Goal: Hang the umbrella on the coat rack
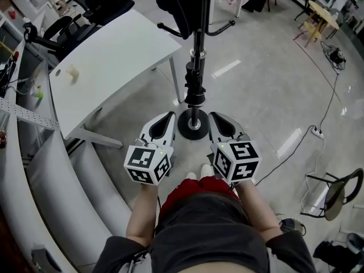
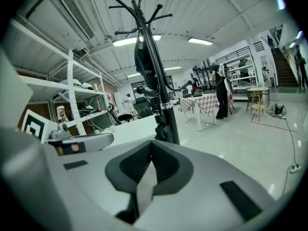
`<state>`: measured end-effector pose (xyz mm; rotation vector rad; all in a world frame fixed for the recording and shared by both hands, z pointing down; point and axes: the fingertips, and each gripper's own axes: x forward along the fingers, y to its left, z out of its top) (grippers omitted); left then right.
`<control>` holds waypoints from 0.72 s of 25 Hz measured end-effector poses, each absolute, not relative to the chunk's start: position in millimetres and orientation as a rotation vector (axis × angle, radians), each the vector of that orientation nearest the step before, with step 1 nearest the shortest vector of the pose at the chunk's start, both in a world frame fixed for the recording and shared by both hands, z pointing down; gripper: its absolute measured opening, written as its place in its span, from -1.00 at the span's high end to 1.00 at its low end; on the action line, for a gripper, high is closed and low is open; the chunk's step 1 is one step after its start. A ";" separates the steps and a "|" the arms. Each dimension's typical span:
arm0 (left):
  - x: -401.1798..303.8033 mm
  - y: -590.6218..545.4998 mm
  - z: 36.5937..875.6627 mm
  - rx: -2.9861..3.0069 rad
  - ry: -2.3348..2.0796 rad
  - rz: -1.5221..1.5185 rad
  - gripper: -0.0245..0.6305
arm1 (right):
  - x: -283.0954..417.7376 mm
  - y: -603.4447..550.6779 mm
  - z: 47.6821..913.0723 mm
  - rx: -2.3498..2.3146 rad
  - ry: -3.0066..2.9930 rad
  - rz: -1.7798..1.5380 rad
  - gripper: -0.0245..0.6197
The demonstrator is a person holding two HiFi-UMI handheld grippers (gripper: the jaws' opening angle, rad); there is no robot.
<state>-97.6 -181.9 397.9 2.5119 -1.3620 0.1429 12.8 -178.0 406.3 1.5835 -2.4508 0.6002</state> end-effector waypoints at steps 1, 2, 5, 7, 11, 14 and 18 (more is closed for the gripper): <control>-98.2 -179.1 395.2 2.513 -1.361 0.135 0.88 | 11.9 -176.5 403.9 1.584 -2.457 0.597 0.87; -98.6 -176.5 392.4 2.516 -1.359 0.129 0.88 | 11.0 -175.0 401.5 1.584 -2.464 0.592 0.87; -98.1 -168.9 384.2 2.532 -1.356 0.121 0.88 | 8.8 -170.3 394.3 1.584 -2.487 0.578 0.87; -96.9 -163.7 379.1 2.546 -1.352 0.120 0.88 | 8.0 -166.6 390.4 1.586 -2.501 0.566 0.87; -95.0 -153.2 369.4 2.573 -1.333 0.109 0.88 | 7.9 -158.3 383.4 1.596 -2.526 0.544 0.87; -93.7 -146.1 361.8 2.590 -1.325 0.097 0.88 | 9.3 -152.5 376.5 1.607 -2.541 0.514 0.87; -93.6 -139.7 355.3 2.597 -1.329 0.079 0.88 | 10.7 -146.0 366.0 1.614 -2.566 0.453 0.87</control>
